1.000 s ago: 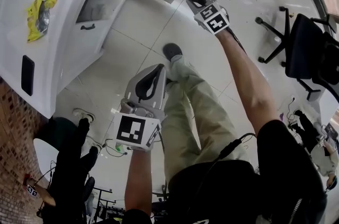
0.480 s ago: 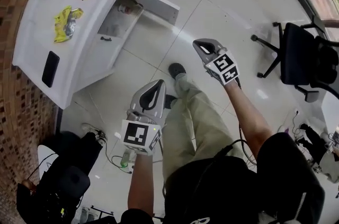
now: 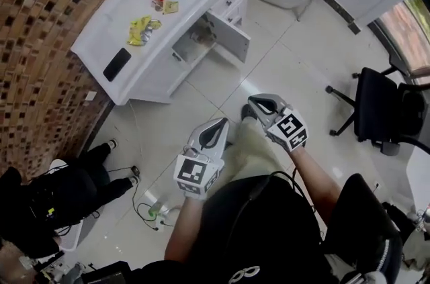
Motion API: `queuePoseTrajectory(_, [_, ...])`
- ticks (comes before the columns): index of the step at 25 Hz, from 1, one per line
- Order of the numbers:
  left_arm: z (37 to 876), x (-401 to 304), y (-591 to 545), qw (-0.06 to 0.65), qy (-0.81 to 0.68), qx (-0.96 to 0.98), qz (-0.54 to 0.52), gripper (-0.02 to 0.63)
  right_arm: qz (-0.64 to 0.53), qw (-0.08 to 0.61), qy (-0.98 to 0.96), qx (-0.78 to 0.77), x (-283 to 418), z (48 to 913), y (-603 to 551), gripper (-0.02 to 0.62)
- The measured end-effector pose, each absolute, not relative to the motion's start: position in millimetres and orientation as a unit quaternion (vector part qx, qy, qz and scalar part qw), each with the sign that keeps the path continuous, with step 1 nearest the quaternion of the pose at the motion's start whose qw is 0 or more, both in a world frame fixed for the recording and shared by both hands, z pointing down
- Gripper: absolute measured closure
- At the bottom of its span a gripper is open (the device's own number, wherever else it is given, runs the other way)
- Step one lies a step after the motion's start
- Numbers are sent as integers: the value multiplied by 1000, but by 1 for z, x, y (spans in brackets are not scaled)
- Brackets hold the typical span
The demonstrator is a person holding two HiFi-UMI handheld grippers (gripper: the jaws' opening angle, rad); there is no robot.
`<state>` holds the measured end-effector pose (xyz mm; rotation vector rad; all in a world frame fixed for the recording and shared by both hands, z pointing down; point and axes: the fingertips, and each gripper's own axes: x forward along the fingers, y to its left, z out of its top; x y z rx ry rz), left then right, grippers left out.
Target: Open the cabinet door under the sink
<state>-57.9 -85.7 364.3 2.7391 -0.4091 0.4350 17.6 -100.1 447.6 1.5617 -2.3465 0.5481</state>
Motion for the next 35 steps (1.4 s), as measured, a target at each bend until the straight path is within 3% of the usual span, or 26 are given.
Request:
queuePoseTrajectory(8, [329, -100, -46, 170, -215, 953, 125, 592, 168, 110, -856, 477, -46, 359, -57, 606])
queuePoseTrajectory(15, [307, -101, -10, 186, -323, 925, 71, 592, 123, 114, -916, 366, -55, 308, -6, 606])
queuePoseTrajectory(28, [297, -13, 198, 175, -316, 931, 48, 592, 118, 109, -951, 265, -18, 291, 198, 606])
queuePoseTrajectory(35, [290, 26, 279, 145, -280, 945, 86, 593, 111, 76, -958, 252, 19, 285, 284, 606])
